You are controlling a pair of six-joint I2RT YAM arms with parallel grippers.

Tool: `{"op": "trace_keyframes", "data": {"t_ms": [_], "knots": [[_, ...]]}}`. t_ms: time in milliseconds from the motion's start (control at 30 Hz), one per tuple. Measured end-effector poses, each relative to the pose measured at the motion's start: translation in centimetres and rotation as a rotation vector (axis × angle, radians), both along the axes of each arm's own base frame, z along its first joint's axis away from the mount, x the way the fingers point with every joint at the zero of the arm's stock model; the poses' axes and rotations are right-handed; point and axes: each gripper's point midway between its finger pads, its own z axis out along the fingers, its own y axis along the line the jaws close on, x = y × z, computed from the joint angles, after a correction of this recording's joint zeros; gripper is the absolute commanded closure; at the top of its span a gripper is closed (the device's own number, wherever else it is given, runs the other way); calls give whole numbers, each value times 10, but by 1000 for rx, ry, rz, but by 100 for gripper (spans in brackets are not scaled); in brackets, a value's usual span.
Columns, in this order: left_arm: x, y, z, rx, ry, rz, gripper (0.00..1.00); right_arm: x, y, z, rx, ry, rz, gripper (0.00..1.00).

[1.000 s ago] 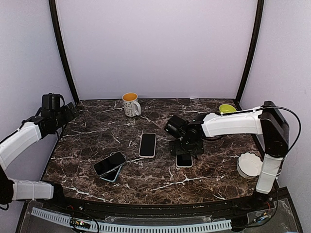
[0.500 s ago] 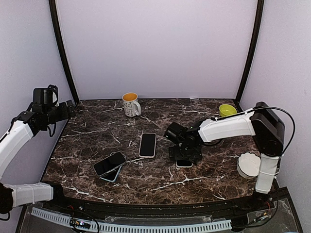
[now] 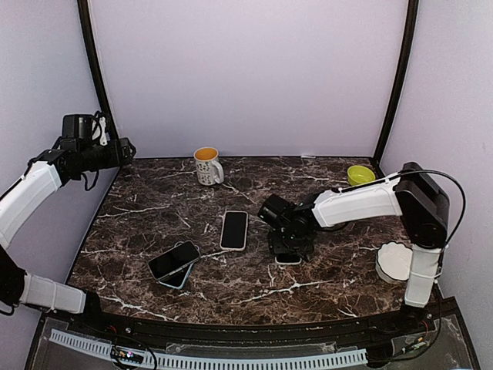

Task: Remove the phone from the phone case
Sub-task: Pick up the phone with the phone case at the center of the board.

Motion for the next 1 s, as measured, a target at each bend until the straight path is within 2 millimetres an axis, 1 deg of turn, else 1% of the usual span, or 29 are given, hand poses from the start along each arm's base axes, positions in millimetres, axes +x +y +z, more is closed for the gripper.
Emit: {"op": "trace_keyframes", "data": {"t_ms": [100,133,200,233,300,333,400,467,567,667,767,867,1000], "knots": [[16,-23,11,-22,-8,-79,7,1,0,1,1,-19,21,55],[21,-34,14,-23,-11,-114,7,1,0,1,3,-32,36,58],[30,-58,16,-26,-11,-189,7,1,-1,2,13,-58,73,60],[33,-70,15,-29,-6,-227,7,1,-1,3,16,-69,94,63],[36,-92,12,-43,2,-301,8,-2,-5,5,11,-83,139,77],[36,-100,11,-53,3,-329,8,-4,-7,6,7,-87,153,79],[36,-116,10,-78,9,-391,8,-7,-12,11,1,-102,190,80],[37,-125,9,-93,10,-426,8,-6,-13,20,15,-136,218,86],[41,-135,12,-114,6,-470,8,0,-8,43,58,-214,250,88],[46,-145,21,-124,-15,-510,9,8,3,68,113,-299,289,100],[45,-157,26,-133,-30,-556,11,13,12,83,151,-360,324,100],[38,-171,24,-150,-37,-620,12,15,17,94,171,-405,364,100],[19,-196,7,-187,-8,-737,12,16,22,109,186,-466,428,100]]}}
